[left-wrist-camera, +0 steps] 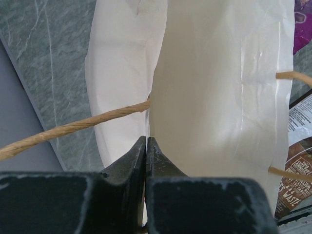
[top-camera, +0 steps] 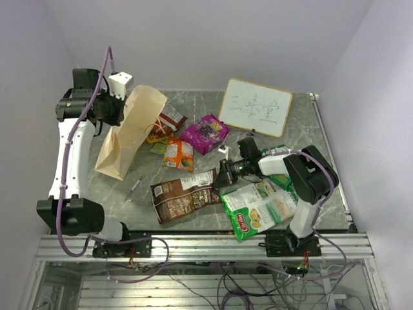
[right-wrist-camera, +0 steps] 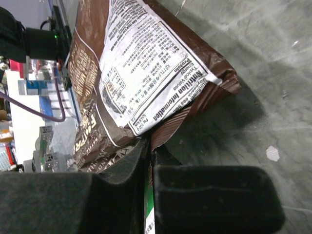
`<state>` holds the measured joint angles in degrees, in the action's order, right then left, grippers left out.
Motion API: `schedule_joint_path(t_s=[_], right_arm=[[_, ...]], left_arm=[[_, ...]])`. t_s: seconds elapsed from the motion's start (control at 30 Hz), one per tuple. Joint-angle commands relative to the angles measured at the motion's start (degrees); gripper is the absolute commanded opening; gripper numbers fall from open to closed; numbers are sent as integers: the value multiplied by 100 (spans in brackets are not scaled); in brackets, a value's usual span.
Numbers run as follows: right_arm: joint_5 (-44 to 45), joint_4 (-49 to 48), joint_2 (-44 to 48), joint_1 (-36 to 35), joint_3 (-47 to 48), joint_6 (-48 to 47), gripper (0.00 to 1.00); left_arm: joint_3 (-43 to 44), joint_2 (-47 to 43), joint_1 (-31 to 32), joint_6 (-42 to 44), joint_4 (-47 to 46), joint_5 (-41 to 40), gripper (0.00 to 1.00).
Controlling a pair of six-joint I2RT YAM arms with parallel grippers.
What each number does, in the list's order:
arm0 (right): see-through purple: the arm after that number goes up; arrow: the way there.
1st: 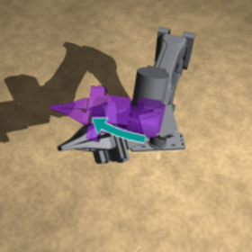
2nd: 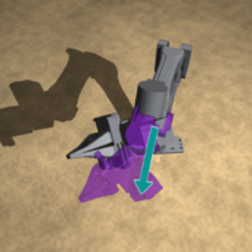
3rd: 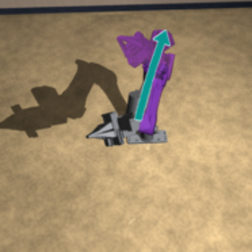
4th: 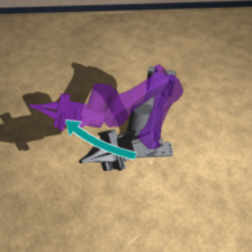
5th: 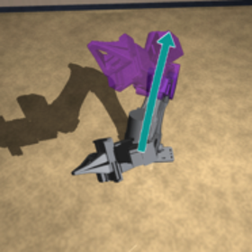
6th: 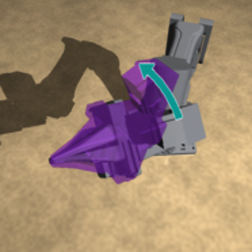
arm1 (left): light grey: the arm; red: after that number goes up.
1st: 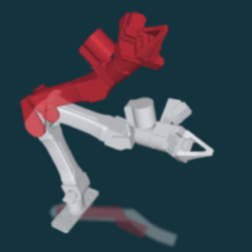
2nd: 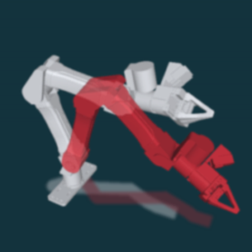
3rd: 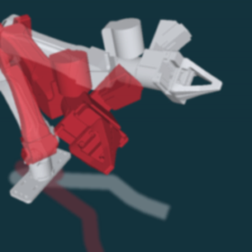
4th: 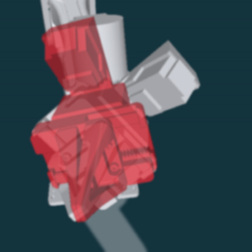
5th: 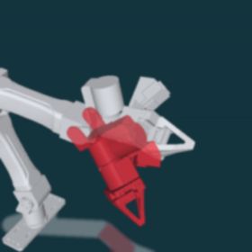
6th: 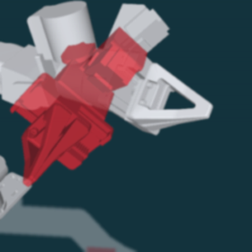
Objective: Place the snacks into the paper bag
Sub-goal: Pick up the snack from the center of the board.
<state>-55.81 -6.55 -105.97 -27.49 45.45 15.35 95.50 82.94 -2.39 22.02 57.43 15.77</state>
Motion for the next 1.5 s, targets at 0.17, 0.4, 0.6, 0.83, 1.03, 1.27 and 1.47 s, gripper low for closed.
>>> schedule_joint_path(t_s=[0.17, 0.4, 0.6, 0.83, 1.03, 1.27, 1.47], right_arm=[[-70, 1010, 790, 348, 645, -1063, 0], [-382, 3488, 1191, 351, 1898, -3065, 0], [-367, 4003, 1922, 357, 2356, -3339, 0], [-609, 4247, 2401, 356, 3275, -2992, 0], [-427, 3885, 2540, 358, 4091, -2227, 0], [429, 3560, 2450, 358, 5295, -1409, 0], [1106, 3022, 2060, 321, 6462, -542, 0]], left_arm=[[-125, -67, 63, -31, -258, 50, 12], [81, -37, 64, -258, -221, -78, 10], [84, -128, 63, -544, -372, -115, 8], [-166, -492, 64, -878, -730, 146, 8], [-461, -624, 72, -919, -822, 165, 7], [-628, -665, 89, -1257, -951, 268, 7], [-610, -632, 86, -1529, -967, 248, 7]])
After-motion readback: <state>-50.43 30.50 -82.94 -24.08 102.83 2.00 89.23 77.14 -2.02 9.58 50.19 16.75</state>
